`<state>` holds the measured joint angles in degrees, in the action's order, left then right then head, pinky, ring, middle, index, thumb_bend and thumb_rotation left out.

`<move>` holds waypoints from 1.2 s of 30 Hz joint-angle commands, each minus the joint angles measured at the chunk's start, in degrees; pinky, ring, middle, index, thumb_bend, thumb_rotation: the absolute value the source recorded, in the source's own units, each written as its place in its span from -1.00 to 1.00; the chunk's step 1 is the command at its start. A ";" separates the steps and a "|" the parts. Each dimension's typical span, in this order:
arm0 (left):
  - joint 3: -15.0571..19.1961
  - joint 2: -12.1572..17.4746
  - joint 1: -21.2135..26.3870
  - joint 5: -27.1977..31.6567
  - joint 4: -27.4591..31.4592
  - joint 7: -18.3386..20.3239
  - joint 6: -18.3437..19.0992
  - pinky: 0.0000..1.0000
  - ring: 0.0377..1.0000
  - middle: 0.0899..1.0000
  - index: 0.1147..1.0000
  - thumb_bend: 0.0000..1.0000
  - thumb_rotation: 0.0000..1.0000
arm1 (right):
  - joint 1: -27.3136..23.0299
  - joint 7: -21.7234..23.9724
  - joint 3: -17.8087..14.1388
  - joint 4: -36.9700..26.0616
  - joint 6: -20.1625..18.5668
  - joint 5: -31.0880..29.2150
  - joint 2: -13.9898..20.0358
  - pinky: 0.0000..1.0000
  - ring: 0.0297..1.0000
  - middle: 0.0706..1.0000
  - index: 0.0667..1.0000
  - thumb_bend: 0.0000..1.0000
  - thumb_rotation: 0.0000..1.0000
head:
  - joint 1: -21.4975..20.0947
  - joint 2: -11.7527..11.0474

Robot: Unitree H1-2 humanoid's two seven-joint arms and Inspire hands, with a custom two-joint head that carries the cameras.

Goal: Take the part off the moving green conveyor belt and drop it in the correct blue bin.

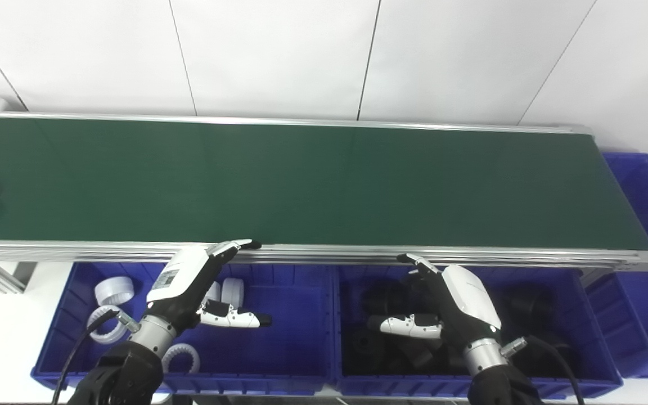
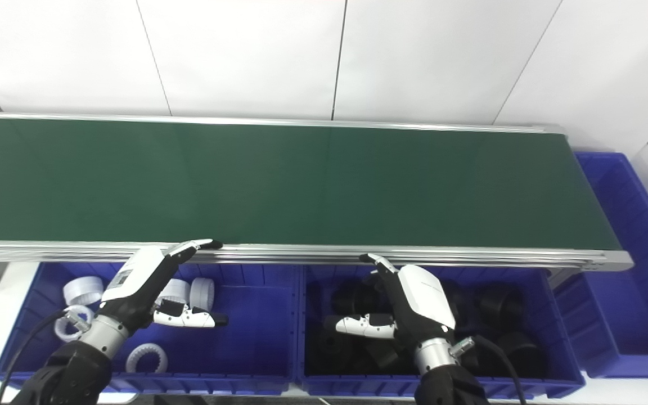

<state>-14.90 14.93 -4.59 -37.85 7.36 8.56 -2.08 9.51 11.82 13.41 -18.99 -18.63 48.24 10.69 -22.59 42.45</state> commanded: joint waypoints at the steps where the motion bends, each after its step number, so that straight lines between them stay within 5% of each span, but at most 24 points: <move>1: 0.07 0.47 0.68 0.12 1.79 -1.50 -1.86 0.68 0.75 0.70 0.63 0.73 -0.10 | -0.46 -0.76 -0.11 -1.99 0.37 0.22 0.11 0.30 0.36 0.38 0.68 0.74 0.08 | 0.01 0.06; 13: 0.10 0.40 0.75 0.31 1.13 -1.81 -2.32 0.69 0.75 0.70 0.63 0.73 -0.10 | -0.43 -0.67 -0.21 -1.88 0.16 0.14 0.08 0.29 0.37 0.39 0.68 0.75 0.09 | 0.82 -0.23; 20: -2.00 -2.32 0.06 -2.27 0.68 -3.67 -2.02 0.70 0.72 0.67 0.61 0.76 -0.13 | 1.37 -0.78 -2.32 -3.09 1.62 -2.95 2.69 0.31 0.37 0.39 0.67 0.73 -0.02 | 19.98 -3.53; 24: -4.16 -4.32 -0.54 -4.84 0.59 -4.61 -0.85 0.69 0.73 0.69 0.63 0.75 -0.07 | 2.46 -3.04 -3.58 -2.68 4.54 -5.16 4.60 0.18 0.31 0.34 0.63 0.67 -0.25 | 25.92 -6.03; 29: -5.79 -6.31 -0.62 -7.96 -0.66 -5.92 -0.22 0.74 0.75 0.70 0.65 0.72 -0.03 | 3.04 -5.46 -4.23 -1.45 7.45 -6.68 6.14 0.11 0.24 0.30 0.60 0.67 -0.39 | 28.21 -7.43; 36: -6.26 -7.42 -0.28 -6.98 -3.07 -7.10 -0.80 0.79 0.79 0.73 0.66 0.71 -0.02 | 2.83 -4.46 -4.26 -2.01 6.34 -6.60 6.57 0.19 0.30 0.32 0.60 0.66 -0.45 | 27.89 -8.48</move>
<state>-20.99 7.90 -5.64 -45.21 3.75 3.21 -1.89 12.80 8.02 9.68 -19.38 -13.75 41.95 16.69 5.27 34.01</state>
